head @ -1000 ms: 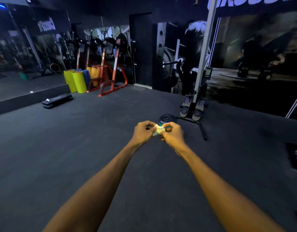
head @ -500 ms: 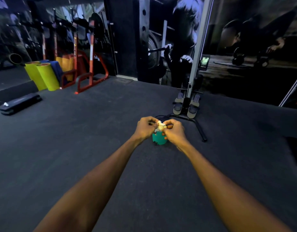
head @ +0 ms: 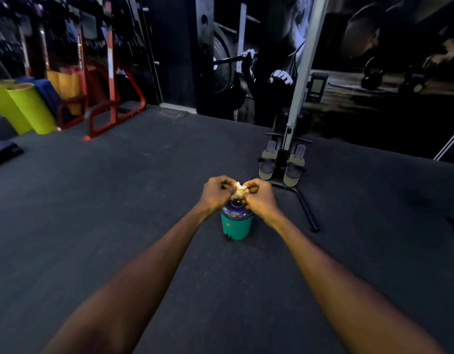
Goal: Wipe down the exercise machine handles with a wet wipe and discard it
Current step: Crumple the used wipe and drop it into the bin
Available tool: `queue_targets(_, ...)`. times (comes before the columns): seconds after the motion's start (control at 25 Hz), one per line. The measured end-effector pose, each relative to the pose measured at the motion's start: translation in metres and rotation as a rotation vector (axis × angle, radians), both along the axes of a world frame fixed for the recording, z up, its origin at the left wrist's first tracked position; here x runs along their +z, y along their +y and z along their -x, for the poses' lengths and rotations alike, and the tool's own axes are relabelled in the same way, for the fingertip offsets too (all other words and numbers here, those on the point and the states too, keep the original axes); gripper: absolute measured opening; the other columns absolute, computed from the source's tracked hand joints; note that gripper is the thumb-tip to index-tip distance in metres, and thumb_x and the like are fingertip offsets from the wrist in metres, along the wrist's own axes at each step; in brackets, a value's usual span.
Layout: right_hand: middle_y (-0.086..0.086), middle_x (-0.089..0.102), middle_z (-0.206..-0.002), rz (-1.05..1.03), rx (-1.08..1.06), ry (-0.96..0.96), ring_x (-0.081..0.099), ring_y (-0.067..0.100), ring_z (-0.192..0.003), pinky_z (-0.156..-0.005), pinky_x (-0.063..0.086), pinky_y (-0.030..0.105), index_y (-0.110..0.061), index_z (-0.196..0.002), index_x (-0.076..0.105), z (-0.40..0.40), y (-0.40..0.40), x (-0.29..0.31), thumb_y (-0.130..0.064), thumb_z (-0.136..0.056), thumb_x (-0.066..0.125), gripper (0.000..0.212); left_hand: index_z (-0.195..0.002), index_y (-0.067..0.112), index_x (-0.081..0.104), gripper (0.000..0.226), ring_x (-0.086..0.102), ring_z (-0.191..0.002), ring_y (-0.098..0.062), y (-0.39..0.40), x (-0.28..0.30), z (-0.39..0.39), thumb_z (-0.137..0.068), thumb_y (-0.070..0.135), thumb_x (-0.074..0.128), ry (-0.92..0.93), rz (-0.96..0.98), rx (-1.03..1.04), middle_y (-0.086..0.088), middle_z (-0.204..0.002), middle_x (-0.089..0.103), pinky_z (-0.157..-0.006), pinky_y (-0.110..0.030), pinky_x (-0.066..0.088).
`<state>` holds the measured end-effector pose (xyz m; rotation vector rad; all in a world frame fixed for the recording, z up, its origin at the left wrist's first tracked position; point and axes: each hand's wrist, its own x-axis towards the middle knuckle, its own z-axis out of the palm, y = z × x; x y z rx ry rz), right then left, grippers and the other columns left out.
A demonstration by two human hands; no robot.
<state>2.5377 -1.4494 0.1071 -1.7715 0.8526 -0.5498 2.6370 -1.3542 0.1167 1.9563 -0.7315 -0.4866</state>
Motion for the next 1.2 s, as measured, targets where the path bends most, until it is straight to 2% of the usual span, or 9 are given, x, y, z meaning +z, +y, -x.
queue_targets(0.24, 0.012, 0.073, -0.094, 0.007, -0.047, 0.022, 0.071, 0.035, -0.088, -0.078, 0.058, 0.053, -0.02, -0.088, 0.065, -0.124, -0.091, -0.02, 0.005, -0.08, 0.065, 0.026, -0.107, 0.003, 0.071, 0.017, 0.065, -0.08, -0.021, -0.099, -0.022, -0.127, -0.092, 0.006, 0.064, 0.033, 0.011, -0.023, -0.019, -0.098, 0.073, -0.07, -0.03, 0.048)
queue_targets(0.36, 0.016, 0.073, -0.092, 0.005, -0.118, 0.026, 0.071, 0.04, -0.086, -0.075, 0.057, 0.055, -0.021, -0.085, 0.063, -0.197, -0.137, -0.042, 0.007, -0.079, 0.064, 0.028, -0.107, 0.002, 0.071, 0.017, 0.063, -0.081, -0.021, -0.153, -0.045, -0.204, -0.092, 0.006, 0.064, 0.045, 0.005, -0.065, -0.021, -0.1, 0.073, -0.072, -0.03, 0.047)
queue_targets(0.64, 0.015, 0.071, -0.089, -0.072, -0.292, 0.06, 0.07, 0.037, -0.083, -0.077, 0.056, 0.054, -0.006, -0.094, 0.069, -0.34, -0.21, -0.06, 0.008, -0.078, 0.068, 0.021, -0.102, 0.003, 0.073, 0.014, 0.063, -0.077, -0.019, -0.247, -0.067, -0.358, -0.09, 0.01, 0.068, 0.057, -0.071, -0.209, -0.021, -0.096, 0.074, -0.068, -0.03, 0.045)
queue_targets(0.76, 0.01, 0.069, -0.085, -0.077, -0.345, 0.071, 0.067, 0.031, -0.077, -0.074, 0.056, 0.049, -0.01, -0.092, 0.068, -0.378, -0.231, -0.059, 0.006, -0.078, 0.07, 0.021, -0.1, 0.002, 0.073, 0.013, 0.058, -0.074, -0.015, -0.276, -0.07, -0.4, -0.089, 0.009, 0.069, 0.058, -0.072, -0.25, -0.022, -0.095, 0.074, -0.067, -0.025, 0.044)
queue_targets(0.88, 0.009, 0.068, -0.083, -0.066, -0.367, 0.07, 0.063, 0.024, -0.074, -0.07, 0.054, 0.045, -0.013, -0.089, 0.066, -0.404, -0.25, -0.061, 0.002, -0.077, 0.075, 0.021, -0.102, 0.001, 0.073, 0.014, 0.057, -0.075, -0.015, -0.301, -0.077, -0.429, -0.09, 0.007, 0.067, 0.049, -0.082, -0.293, -0.022, -0.097, 0.074, -0.058, -0.021, 0.043)
queue_targets(1.08, 0.01, 0.068, -0.085, -0.084, -0.418, 0.069, 0.059, 0.02, -0.074, -0.067, 0.049, 0.036, -0.001, -0.096, 0.07, -0.427, -0.273, -0.075, 0.001, -0.075, 0.079, 0.023, -0.104, -0.002, 0.072, 0.016, 0.058, -0.08, -0.016, -0.331, -0.094, -0.454, -0.091, 0.006, 0.067, 0.045, -0.106, -0.353, -0.021, -0.102, 0.073, -0.073, -0.025, 0.045)
queue_targets(1.2, 0.01, 0.067, -0.085, -0.102, -0.443, 0.059, 0.058, 0.018, -0.074, -0.067, 0.05, 0.035, 0.001, -0.098, 0.07, -0.434, -0.287, -0.078, 0.0, -0.074, 0.08, 0.026, -0.105, -0.002, 0.072, 0.017, 0.058, -0.082, -0.015, -0.348, -0.1, -0.462, -0.091, 0.006, 0.066, 0.047, -0.109, -0.377, -0.02, -0.103, 0.073, -0.074, -0.024, 0.044)
